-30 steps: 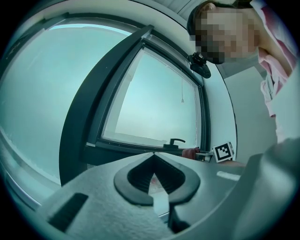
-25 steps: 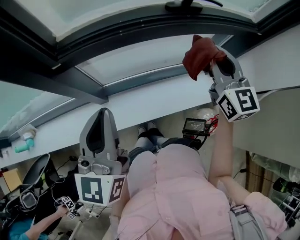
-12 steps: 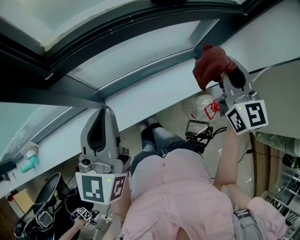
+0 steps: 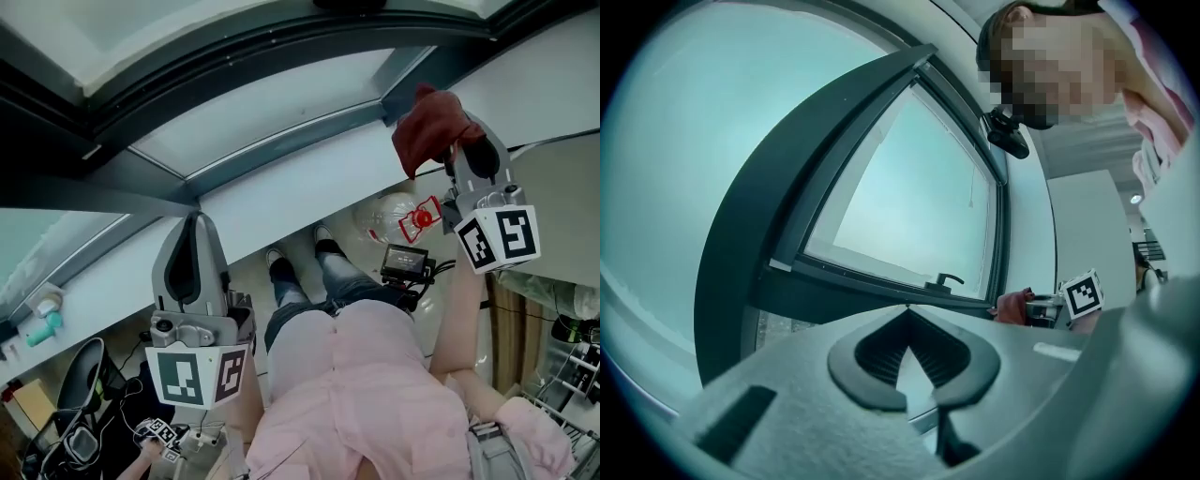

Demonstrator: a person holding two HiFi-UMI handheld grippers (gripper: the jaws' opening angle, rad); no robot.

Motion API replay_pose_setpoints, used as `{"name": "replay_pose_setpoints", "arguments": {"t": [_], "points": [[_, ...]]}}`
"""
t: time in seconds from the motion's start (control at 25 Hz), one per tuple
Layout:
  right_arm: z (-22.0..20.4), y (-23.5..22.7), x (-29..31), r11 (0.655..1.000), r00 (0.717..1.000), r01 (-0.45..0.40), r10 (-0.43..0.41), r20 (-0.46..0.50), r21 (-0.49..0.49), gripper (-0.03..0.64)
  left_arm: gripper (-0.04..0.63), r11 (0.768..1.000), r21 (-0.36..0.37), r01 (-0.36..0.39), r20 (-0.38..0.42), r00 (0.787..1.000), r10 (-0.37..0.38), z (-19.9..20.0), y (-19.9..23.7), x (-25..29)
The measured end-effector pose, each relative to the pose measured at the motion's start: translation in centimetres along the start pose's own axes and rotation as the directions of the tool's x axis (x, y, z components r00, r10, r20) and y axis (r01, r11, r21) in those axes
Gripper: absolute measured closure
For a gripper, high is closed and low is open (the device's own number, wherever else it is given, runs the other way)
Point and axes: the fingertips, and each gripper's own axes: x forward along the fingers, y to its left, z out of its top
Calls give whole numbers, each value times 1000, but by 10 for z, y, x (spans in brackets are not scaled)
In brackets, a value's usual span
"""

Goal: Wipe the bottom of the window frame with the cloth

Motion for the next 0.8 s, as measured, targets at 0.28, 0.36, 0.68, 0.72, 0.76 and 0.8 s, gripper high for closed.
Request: {"name": "replay_pose_setpoints", "arguments": {"t": [0.28, 0.36, 0.68, 0.72, 0.76, 0.8], "points": [[-16, -20, 28, 997, 998, -67, 66, 23, 35, 545, 597, 998, 26, -63, -7, 998, 63, -11, -15, 33], [-26, -33, 35, 994, 995, -92, 91, 28, 55, 545, 597, 995, 43, -86, -2, 996, 86, -11, -27, 49], [-33, -92, 57, 977, 977, -198, 190, 100, 81, 545, 597, 992, 84, -99, 26, 995, 97, -23, -108, 121], [-33, -97, 58, 974, 973, -214, 205, 109, 79, 545, 597, 993, 86, -85, 20, 996, 84, -28, -120, 130], [-35, -102, 58, 971, 970, -225, 215, 113, 79, 545, 597, 994, 88, -70, 9, 998, 70, -32, -132, 137], [-37, -107, 57, 969, 968, -232, 223, 113, 82, 545, 597, 994, 88, -57, -2, 998, 58, -37, -143, 143]]}}
